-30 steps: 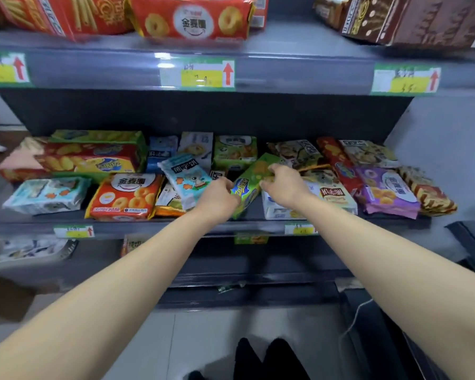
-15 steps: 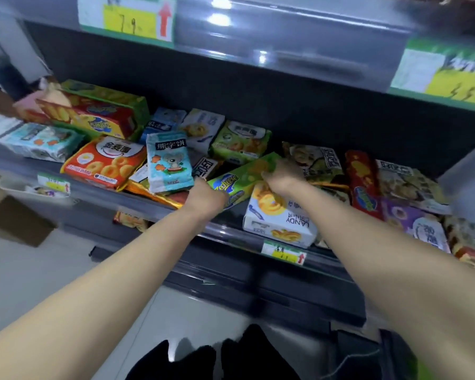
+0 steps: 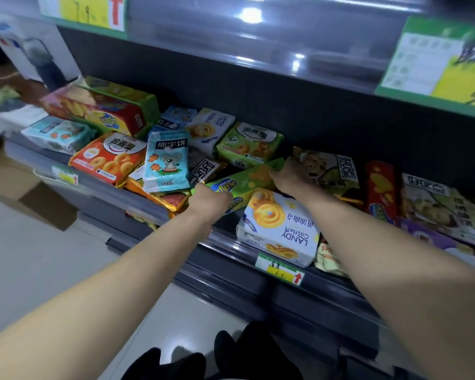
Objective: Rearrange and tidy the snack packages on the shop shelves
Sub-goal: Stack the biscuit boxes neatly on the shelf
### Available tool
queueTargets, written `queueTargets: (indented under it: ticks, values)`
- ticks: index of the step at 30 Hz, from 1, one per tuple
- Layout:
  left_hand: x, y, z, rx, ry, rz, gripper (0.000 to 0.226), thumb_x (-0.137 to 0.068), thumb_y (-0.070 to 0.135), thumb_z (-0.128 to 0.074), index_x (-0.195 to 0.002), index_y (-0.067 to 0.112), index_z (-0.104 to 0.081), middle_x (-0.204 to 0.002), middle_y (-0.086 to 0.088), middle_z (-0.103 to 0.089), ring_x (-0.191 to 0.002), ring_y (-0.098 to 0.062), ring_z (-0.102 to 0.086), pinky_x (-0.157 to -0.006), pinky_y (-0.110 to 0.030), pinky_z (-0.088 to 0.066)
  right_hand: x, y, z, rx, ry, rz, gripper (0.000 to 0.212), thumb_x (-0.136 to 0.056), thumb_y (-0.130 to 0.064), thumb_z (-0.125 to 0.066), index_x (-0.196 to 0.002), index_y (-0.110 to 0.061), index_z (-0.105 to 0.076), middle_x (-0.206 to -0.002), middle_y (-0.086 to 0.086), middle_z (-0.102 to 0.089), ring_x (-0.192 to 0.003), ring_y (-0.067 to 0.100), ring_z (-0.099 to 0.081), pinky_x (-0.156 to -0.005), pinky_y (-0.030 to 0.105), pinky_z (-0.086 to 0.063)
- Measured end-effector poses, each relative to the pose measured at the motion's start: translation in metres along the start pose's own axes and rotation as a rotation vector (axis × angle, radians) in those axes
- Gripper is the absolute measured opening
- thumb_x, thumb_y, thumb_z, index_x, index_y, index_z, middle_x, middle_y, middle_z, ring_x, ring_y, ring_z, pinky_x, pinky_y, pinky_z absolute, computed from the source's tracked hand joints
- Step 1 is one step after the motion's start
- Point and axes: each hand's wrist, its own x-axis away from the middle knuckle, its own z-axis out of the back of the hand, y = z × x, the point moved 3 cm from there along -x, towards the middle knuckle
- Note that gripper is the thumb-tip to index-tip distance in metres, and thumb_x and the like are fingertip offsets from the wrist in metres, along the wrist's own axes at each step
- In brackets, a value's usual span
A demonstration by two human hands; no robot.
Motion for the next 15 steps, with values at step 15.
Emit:
queueTargets:
  ticks: [15]
  values:
    - [0.041,0.037,0.022,-0.072,0.055,-0.266,0.054,-0.088,0.028,-0.058,-0.131,0.006,-0.034,-0.134,-0.019,-0.032,-0.122,-0.037,-0.039,-0.104,-0.043,-0.037,0.025,-0.026,0.042,-0.247,0.260,-0.202,0.056,-0.092,-0.026,-0.049,-0.142,-0.010,-0.032,-0.147,0.019,-0.025,-0.135,0.038,-0.027,-0.111,0.050,-0.027]
